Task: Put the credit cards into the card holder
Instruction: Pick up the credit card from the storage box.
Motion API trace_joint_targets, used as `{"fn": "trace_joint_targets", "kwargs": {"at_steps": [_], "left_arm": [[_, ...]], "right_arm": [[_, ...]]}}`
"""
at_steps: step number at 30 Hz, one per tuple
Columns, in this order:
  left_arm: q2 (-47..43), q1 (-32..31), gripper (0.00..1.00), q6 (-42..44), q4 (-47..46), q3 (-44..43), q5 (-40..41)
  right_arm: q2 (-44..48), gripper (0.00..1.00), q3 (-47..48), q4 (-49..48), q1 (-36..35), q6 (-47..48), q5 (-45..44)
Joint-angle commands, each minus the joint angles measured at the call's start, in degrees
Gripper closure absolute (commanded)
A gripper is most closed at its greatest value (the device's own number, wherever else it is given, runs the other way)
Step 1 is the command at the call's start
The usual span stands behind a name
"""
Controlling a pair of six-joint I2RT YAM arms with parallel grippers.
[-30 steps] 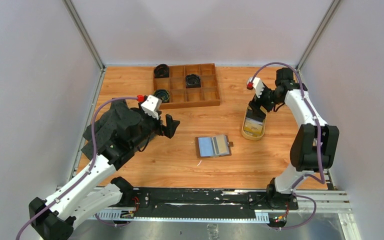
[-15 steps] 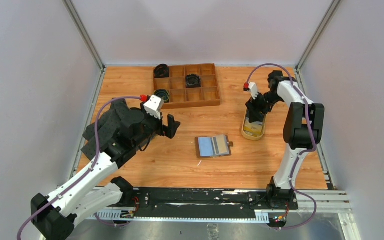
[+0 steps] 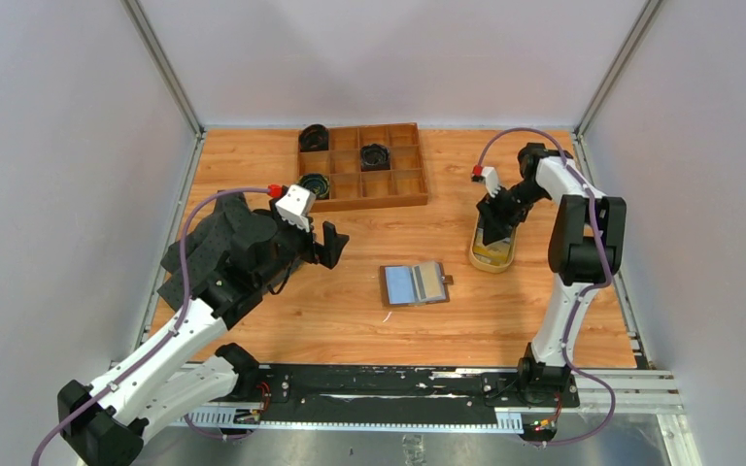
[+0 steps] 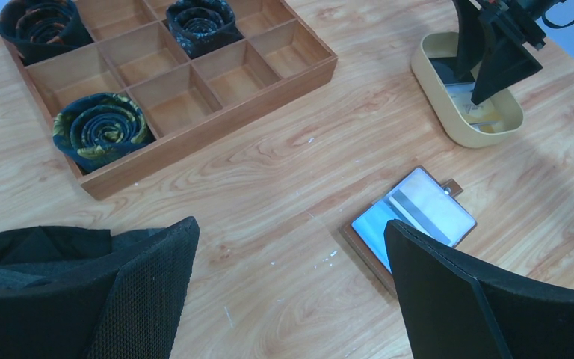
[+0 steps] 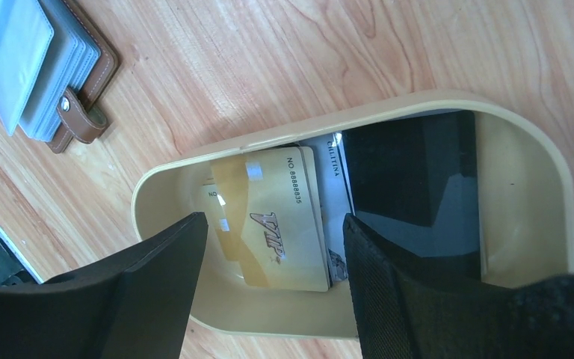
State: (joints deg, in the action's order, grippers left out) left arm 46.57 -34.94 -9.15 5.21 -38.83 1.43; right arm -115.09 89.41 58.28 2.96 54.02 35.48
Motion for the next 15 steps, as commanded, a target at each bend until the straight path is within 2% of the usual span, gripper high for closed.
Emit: {"fn": "trace_joint_targets", "kwargs": {"at_steps": [1, 15], "left_arm": [[-0.9, 0.4, 0.00, 0.7, -0.9, 0.8, 0.6], [-1.3, 0.4, 0.00, 0.6, -1.1, 1.2, 0.7]], "right_arm": [[-1.7, 0.30, 1.7, 2.7, 0.3, -0.5, -0.9], [-2.9, 0.34, 0.4, 4.6, -0.8, 1.4, -2.0]]}}
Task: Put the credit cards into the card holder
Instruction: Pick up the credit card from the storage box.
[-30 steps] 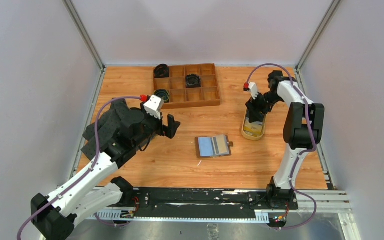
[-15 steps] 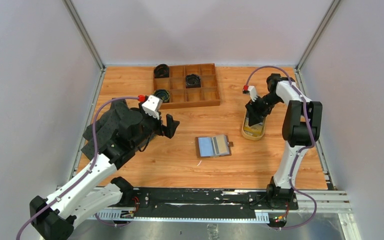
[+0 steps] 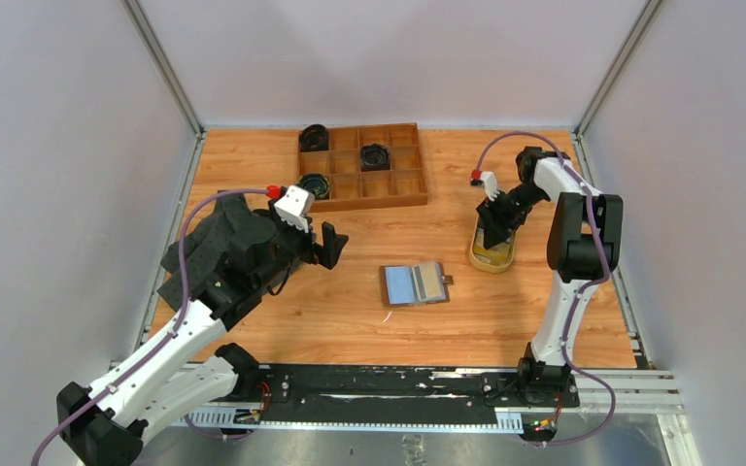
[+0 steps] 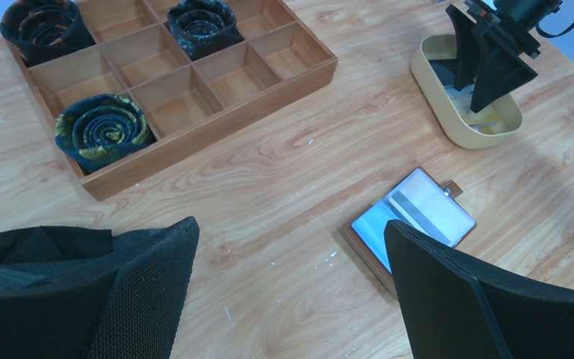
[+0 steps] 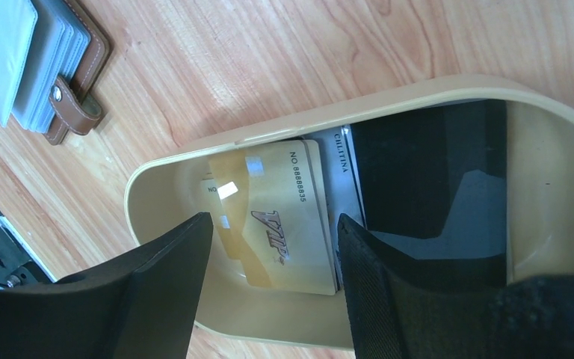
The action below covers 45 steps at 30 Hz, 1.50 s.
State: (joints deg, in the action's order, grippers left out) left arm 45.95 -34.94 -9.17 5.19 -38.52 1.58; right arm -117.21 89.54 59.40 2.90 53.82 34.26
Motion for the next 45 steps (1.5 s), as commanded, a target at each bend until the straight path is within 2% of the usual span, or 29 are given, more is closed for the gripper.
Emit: {"fn": "trace_joint_targets", "kwargs": {"at_steps": [1, 5, 11, 22, 28, 45], "left_arm": [[-0.7, 0.4, 0.00, 0.6, -1.1, 0.9, 0.5], [-0.8, 0.4, 0.00, 0.6, -1.1, 0.9, 0.6], [-0.9, 0.4, 0.00, 0.6, -1.1, 1.0, 0.6], [-0.8, 0.4, 0.00, 0.6, -1.1, 0.9, 0.6], [-0.6, 0.4, 0.00, 0.6, -1.1, 0.8, 0.6], [-0.3, 0.4, 0.00, 0.6, -0.9, 0.6, 0.7]], "right_arm": [[-0.9, 0.35, 0.2, 3.9, -0.9, 1.9, -0.7], [-1.1, 0.40, 0.1, 5.2, -1.2, 2.3, -0.3], [-0.4, 0.42, -0.1, 5.4, -1.2, 2.4, -0.4], [1.3, 0.34, -2.3, -1.2, -1.3, -1.2, -6.8], [1.0, 0.32, -3.4, -1.6, -2.0, -0.3, -7.7], [5.2, 0.44, -2.6, 7.3, -2.6, 6.0, 2.4]]}}
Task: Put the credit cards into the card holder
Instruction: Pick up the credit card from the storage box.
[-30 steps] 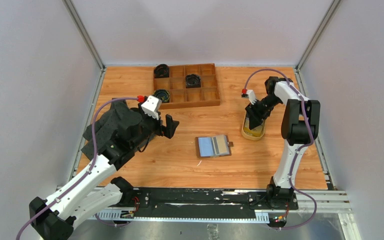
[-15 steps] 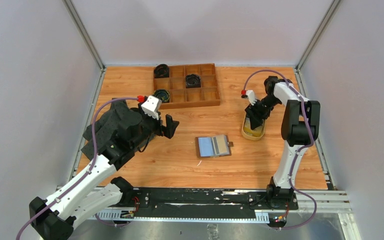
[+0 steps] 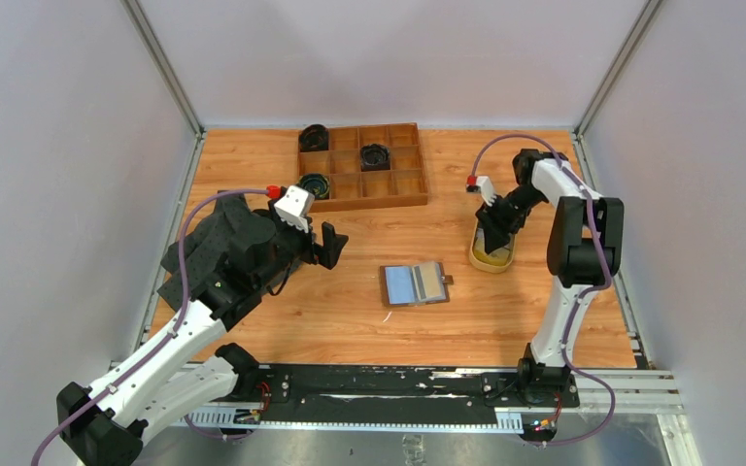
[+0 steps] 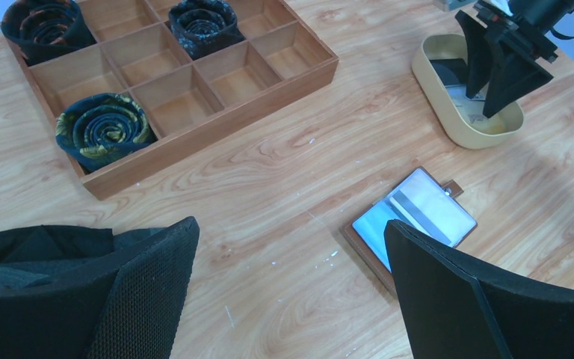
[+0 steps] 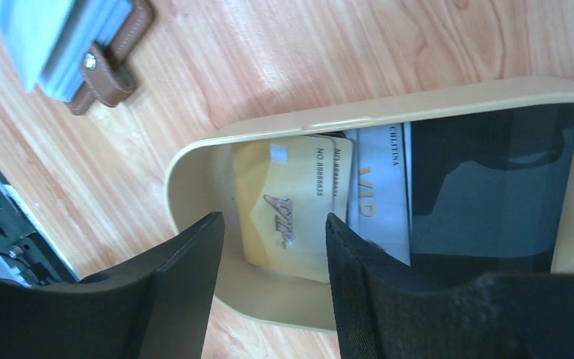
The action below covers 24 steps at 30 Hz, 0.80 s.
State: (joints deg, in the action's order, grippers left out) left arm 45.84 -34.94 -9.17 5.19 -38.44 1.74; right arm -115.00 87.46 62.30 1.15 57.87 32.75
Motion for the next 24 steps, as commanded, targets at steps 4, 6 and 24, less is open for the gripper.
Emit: {"fn": "trace_joint_targets", "kwargs": {"at_steps": [4, 6, 24], "left_arm": [[-0.2, 0.4, 0.00, 0.6, -0.9, 0.5, 0.5], [-0.1, 0.4, 0.00, 0.6, -0.9, 0.5, 0.5], [-0.3, 0.4, 0.00, 0.6, -0.9, 0.5, 0.6]], "right_arm": [[3.5, 0.47, -0.2, 5.6, -0.8, 1.6, 5.6], [3.6, 0.47, -0.3, 4.1, -0.9, -0.3, 4.5], [-0.5, 0.41, -3.2, 0.0, -0.8, -2.8, -3.4]]}}
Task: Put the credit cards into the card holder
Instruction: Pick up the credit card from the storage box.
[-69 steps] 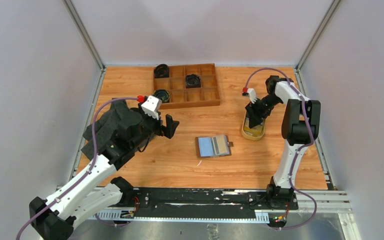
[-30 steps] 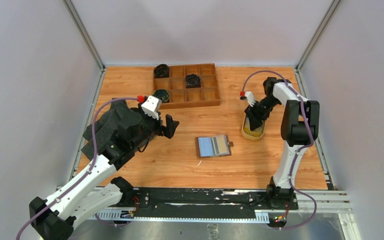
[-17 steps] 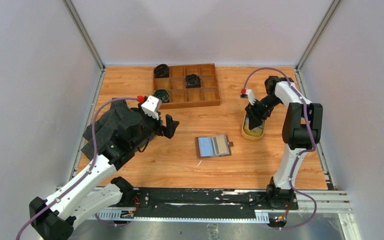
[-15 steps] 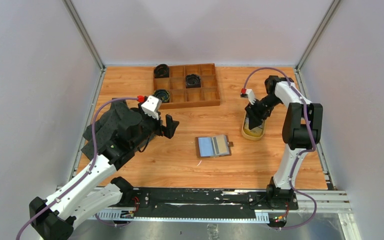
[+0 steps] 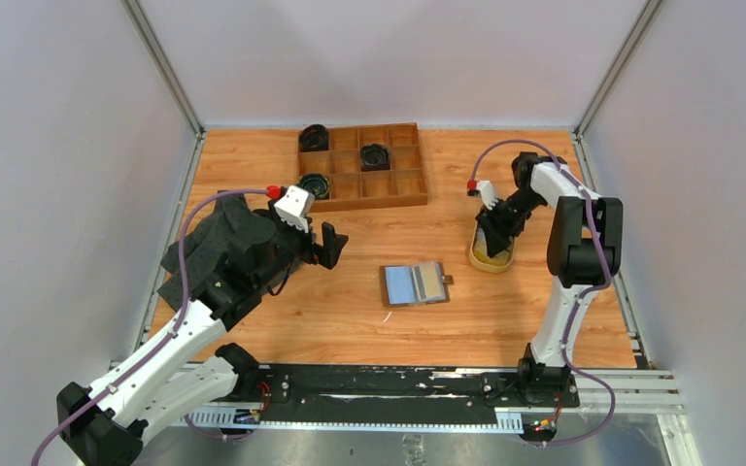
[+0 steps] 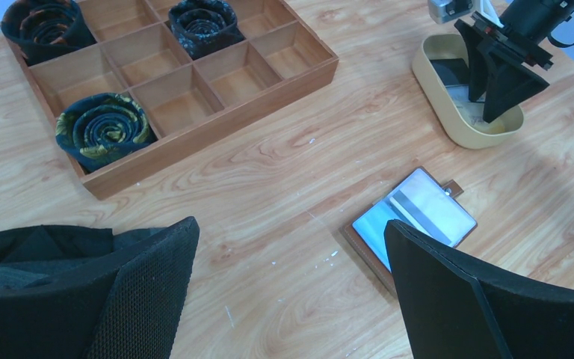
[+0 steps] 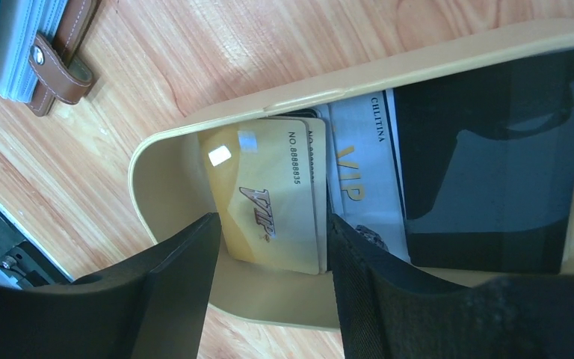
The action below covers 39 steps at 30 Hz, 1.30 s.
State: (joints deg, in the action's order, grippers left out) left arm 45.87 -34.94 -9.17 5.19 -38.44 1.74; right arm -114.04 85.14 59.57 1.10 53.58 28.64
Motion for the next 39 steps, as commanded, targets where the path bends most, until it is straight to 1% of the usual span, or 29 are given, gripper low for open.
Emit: {"fn": "trace_joint_targets", "kwargs": {"at_steps": [1, 9, 21, 24, 29, 33, 39], "left_arm": [[-0.3, 0.4, 0.00, 0.5, -0.9, 0.6, 0.6], [-0.3, 0.4, 0.00, 0.5, -0.9, 0.6, 0.6], [0.0, 0.4, 0.00, 0.5, -0.9, 0.4, 0.6], [0.2, 0.4, 0.00, 0.5, -0.8, 0.4, 0.6], [0.3, 0.4, 0.00, 0.5, -0.8, 0.2, 0.6], [0.4, 0.5, 0.00, 0.5, -0.7, 0.2, 0.5], [0.5, 0.4, 0.00, 0.5, -0.6, 0.1, 0.6]], "right_arm": [[-1.8, 0.42, -0.9, 3.1, -2.0, 1.6, 0.6], [-0.8, 0.45, -0.5, 6.8, -3.2, 4.0, 4.3], [-0.8, 0.47, 0.6, 10.1, -3.3, 3.5, 10.3], [0.2, 0.47, 0.3, 7.0, -3.2, 1.1, 8.9], [1.3, 0.42, -1.8, 0.3, -3.2, -3.1, 2.9], [0.3, 0.41, -3.0, -1.4, -3.2, -3.5, 0.0], [0.3, 0.41, -3.6, -1.6, -3.2, -3.4, -0.5]]}}
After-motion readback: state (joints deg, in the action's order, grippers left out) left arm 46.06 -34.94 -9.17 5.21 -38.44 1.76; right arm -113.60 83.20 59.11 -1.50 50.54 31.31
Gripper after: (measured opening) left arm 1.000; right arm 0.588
